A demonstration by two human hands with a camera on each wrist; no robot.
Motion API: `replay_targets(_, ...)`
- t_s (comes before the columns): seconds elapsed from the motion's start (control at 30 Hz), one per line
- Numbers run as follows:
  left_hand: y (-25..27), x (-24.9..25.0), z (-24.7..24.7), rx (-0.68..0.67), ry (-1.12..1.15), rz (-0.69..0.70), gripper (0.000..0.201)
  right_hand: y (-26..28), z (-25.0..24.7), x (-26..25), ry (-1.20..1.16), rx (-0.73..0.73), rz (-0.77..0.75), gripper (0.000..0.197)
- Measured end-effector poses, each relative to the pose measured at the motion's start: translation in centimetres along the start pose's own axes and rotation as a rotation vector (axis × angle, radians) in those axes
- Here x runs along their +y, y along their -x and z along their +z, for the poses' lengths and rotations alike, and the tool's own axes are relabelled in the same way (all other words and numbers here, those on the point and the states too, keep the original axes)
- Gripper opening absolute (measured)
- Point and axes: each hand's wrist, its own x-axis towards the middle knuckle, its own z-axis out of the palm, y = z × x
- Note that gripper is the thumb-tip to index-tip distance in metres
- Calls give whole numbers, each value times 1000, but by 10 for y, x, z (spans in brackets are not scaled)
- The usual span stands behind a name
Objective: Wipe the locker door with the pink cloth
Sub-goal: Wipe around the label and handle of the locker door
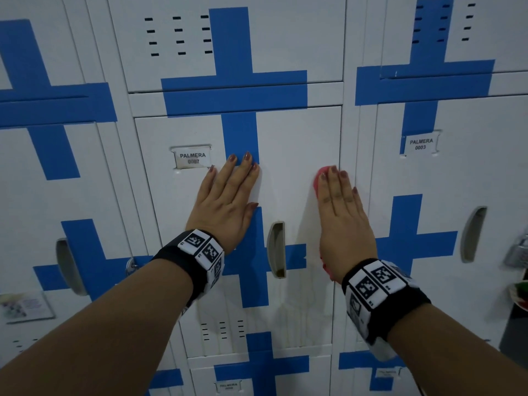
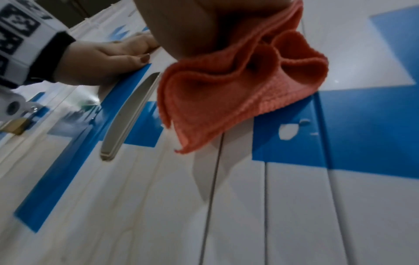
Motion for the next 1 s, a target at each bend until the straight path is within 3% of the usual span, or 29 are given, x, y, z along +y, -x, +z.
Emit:
replay_targets(0.1,0,0,1,-1,-1,1,59,2,4,-3,-2,21,-6,84)
replay_targets(0.33,1,0,2,-3,-6,-5,59,11,2,17,146,-95,-357,75)
replay_targets(0.47,0,0,1,-3,-3,-4,59,8,-6,24,182,-142,-449,74)
replay_targets(0.53,0,-1,1,-3,-1,-2,59,9,-8,23,170,-155,-396,82)
replay_targets(0.63,1,-1,2,-1,-3,-1,60,11,-8,18,49,-185,-130,110)
replay_targets(0.77,1,0,2,1,0,0,60,11,0,-3,-93,-56,103,101)
replay_targets(0.87,1,0,2,4,-1,0,59,16,4,-15,-120,-57,136,90)
replay_targets(1.0,1,0,3,8,-6,0,60,22,13,-17,-50,-35,73,93)
